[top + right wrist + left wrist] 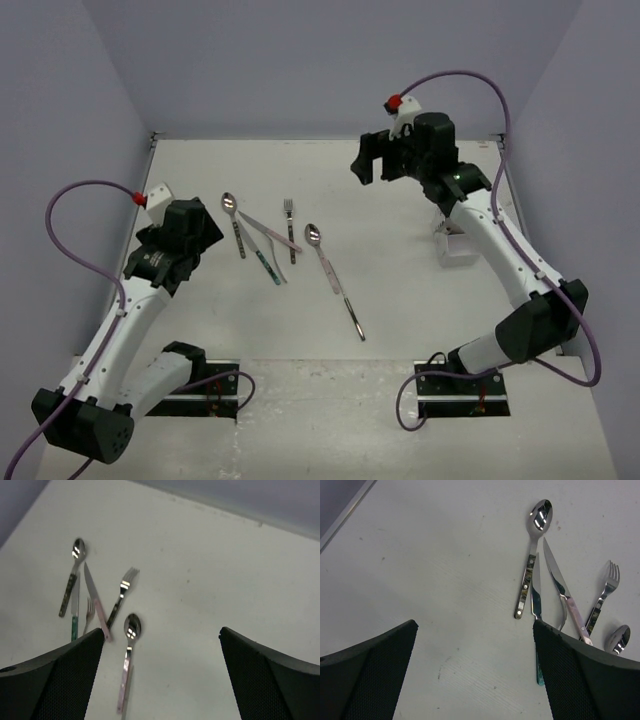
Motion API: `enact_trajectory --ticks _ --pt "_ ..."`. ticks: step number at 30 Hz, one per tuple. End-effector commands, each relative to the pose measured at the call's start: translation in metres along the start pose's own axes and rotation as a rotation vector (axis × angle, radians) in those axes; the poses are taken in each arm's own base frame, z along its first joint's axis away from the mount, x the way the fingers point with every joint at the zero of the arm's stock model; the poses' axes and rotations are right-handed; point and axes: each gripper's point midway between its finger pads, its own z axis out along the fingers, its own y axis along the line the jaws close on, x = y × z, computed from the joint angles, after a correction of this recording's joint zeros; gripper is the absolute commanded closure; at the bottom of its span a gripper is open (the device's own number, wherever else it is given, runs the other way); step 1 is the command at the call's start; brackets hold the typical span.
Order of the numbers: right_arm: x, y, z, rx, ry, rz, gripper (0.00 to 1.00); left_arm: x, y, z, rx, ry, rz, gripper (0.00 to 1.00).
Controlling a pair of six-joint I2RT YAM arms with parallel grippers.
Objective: Sort the eating utensils into containers
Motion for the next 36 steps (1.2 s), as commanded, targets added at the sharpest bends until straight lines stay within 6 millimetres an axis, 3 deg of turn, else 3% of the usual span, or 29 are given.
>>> enact_trajectory --ticks 1,2,4,5,7,8,10,13,18,25,32,35,36 --pt "0.074 0.000 -0.017 0.157 0.218 0.086 0.01 0.001 -0.007 -0.003 0.065 -0.009 0.002 0.00" --pt "0.108 0.014 -0.019 0.136 0.300 0.074 0.01 0.005 -0.006 -0.003 0.070 -0.002 0.007 0.00" --pt "0.134 0.027 -0.029 0.128 0.354 0.063 0.01 0.007 -0.006 -0.002 0.077 -0.007 0.012 0.00" --pt "0.164 0.033 -0.033 0.134 0.422 0.051 0.01 0.009 -0.004 -0.001 0.074 -0.004 0.017 0.00" --pt "0.193 0.040 -0.042 0.135 0.497 0.075 0.01 0.013 -0.005 -0.001 0.081 0.010 0.023 0.00" --pt "0.218 0.040 -0.047 0.141 0.557 0.087 0.01 0.015 -0.006 0.000 0.087 0.014 0.025 0.00" --pt "0.249 0.052 -0.054 0.115 0.636 0.086 0.01 0.018 -0.007 0.001 0.096 0.024 0.031 0.00" --pt "0.280 0.064 -0.062 0.125 0.719 0.040 0.01 0.020 -0.007 0.002 0.095 0.030 0.037 0.00" --pt "0.317 0.075 -0.066 0.133 0.808 0.002 0.01 0.026 -0.009 0.004 0.110 0.045 0.041 0.00" --pt "0.346 0.093 -0.048 0.111 0.857 -0.065 0.03 0.033 -0.011 0.009 0.111 0.066 0.047 0.00" --pt "0.365 0.095 -0.030 0.115 0.874 -0.066 0.28 0.033 -0.011 0.010 0.106 0.065 0.052 0.00" --pt "0.370 0.096 -0.029 0.114 0.890 -0.052 0.53 0.032 -0.007 0.010 0.091 0.060 0.053 0.00" --pt "0.373 0.095 -0.030 0.124 0.898 -0.049 0.66 0.032 -0.007 0.010 0.087 0.060 0.055 0.00"
